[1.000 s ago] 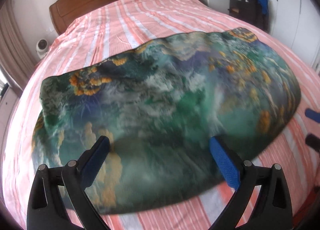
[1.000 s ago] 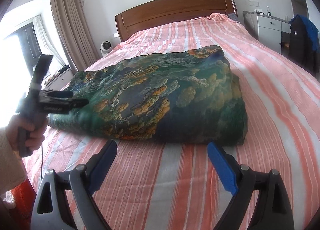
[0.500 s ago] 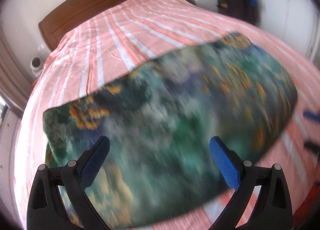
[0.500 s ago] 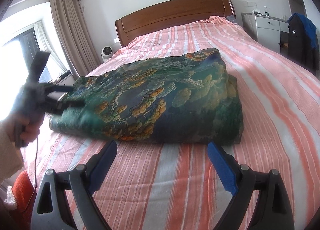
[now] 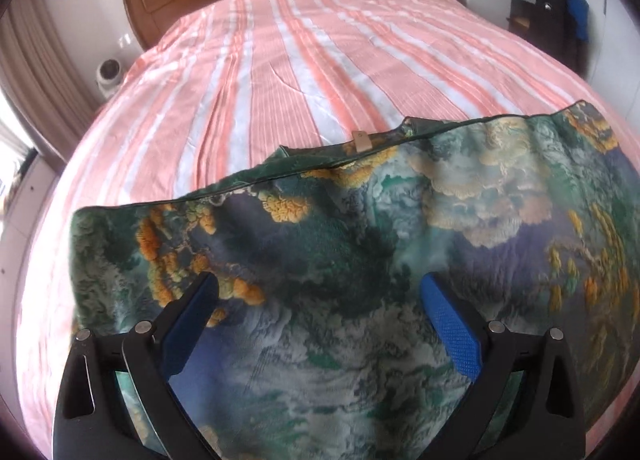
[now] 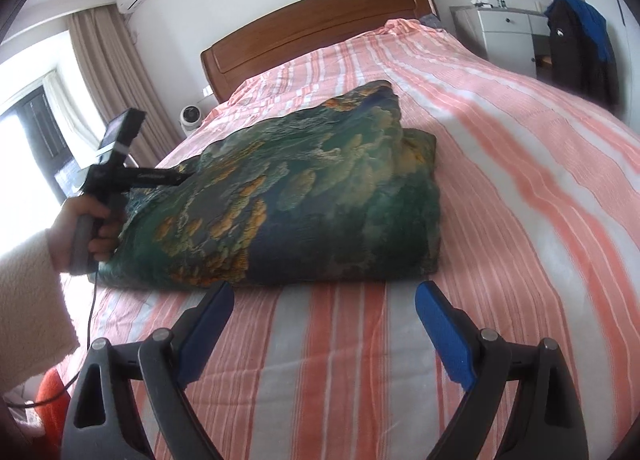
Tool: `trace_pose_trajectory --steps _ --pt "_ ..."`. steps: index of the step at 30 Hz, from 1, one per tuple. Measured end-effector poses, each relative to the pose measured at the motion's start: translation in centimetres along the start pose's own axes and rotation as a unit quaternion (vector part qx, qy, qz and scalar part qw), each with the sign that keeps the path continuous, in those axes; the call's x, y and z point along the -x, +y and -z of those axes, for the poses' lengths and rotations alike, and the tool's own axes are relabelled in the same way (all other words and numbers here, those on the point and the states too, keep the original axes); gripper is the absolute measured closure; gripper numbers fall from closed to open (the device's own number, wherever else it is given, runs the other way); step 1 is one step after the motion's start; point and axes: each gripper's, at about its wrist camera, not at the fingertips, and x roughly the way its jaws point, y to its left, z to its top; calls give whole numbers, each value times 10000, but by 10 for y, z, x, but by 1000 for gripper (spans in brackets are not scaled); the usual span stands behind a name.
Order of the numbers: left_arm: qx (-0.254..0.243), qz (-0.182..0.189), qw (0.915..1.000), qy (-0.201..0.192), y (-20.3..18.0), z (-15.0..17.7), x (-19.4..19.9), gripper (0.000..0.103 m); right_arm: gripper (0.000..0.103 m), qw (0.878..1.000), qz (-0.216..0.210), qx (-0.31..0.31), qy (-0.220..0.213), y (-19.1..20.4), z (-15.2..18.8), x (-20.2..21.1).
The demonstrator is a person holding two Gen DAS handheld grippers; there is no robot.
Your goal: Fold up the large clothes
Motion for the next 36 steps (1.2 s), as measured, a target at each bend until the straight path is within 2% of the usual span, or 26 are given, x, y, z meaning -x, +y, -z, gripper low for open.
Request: trace_pose_trajectory --steps 5,11,14,17,20,22,24,26,29,30,32,33,34,36 --pt "-220 -307 9992 -92 -2 -1 4 2 12 9997 -25 -217 66 -5 1 -2" --pt "-345 -412 9985 -133 -4 -2 9 2 12 9996 -5 -227 162 -6 4 -5" --pt "-361 -432 9983 -130 -4 0 13 2 12 9994 -60 -281 199 -6 5 -7" --pt "-243 -262 9992 -187 -1 8 24 2 12 9969 -331 -673 233 -16 5 -9" --pt "-155 53 9995 -286 0 19 34 2 11 9849 -858 -1496 159 -36 -1 -11" --pt "-188 206 9994 -200 -5 26 30 2 5 9678 -1336 -2127 156 -52 -7 -22" --pt "-347 150 9992 -99 -14 31 20 2 5 9508 -1591 -2640 328 -62 -14 -40" --pt "-424 129 9990 -28 -20 32 9 1 2 9401 -1643 -2953 449 -69 -22 -58" --pt "-303 264 9991 151 -17 27 3 1 2 9368 -1291 -3222 444 -69 -34 -76" --pt "-300 309 9989 206 -15 24 6 2 4 9376 -1191 -3238 430 -67 -38 -79" --pt "-288 468 9982 230 -10 16 20 3 29 9584 -775 -2733 281 -51 -51 -75" --pt "-253 684 9972 160 -7 9 33 3 47 9750 -502 -2165 85 -35 -60 -66" --pt "-228 969 9950 83 -6 1 47 3 53 9873 -280 -1560 -124 -13 -69 -55" --pt "-268 1628 9863 19 -9 -18 74 3 58 9977 55 -471 -475 31 -79 -38"
